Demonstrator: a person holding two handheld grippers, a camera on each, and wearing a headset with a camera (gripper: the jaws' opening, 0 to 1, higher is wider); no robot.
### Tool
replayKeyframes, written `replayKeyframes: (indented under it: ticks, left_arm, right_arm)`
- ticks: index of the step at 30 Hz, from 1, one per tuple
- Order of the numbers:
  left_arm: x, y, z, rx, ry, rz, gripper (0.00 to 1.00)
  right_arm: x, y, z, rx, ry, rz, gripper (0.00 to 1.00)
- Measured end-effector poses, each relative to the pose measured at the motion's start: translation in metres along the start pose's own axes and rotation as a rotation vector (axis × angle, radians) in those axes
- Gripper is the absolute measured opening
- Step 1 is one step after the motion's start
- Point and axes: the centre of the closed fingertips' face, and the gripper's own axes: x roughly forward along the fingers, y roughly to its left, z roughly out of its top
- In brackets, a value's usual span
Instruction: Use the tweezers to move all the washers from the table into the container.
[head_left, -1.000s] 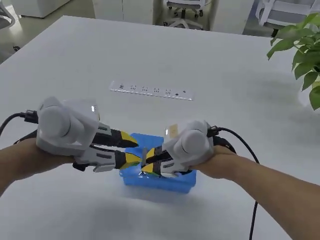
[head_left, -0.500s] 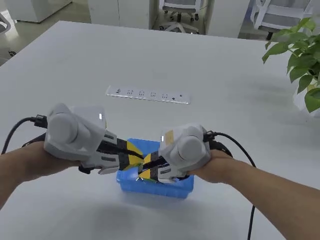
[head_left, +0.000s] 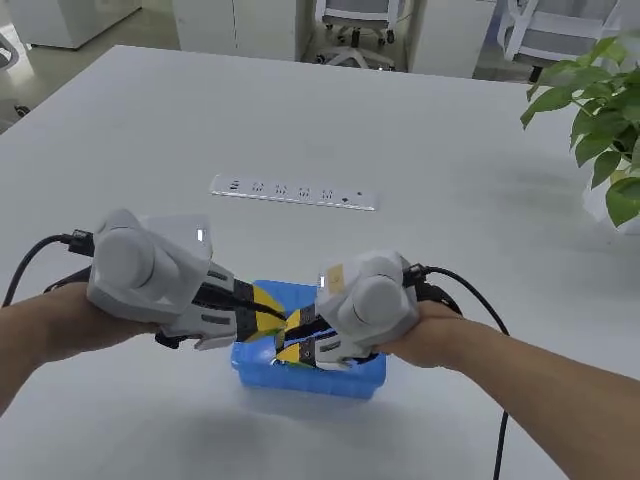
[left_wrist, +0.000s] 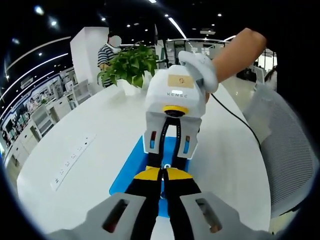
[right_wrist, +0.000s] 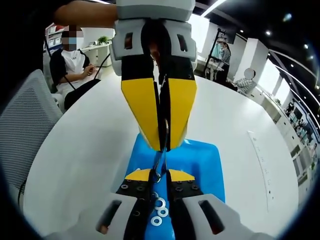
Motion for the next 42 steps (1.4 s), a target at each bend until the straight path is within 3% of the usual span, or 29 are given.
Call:
replayKeyframes:
  ticks: [21, 42]
  left_arm:
    - [-0.004, -0.003, 0.012, 0.000, -0.004, -0.014, 0.06]
    - [-0.013, -0.010, 0.037, 0.027, -0.023, -0.019, 0.06]
  right_arm:
    - [-0.024, -0.006, 0.003, 0.067, -0.033, -0.061, 0.18]
    - [-0.079, 0.001, -0.006, 0.188, -0.049, -0.205, 0.30]
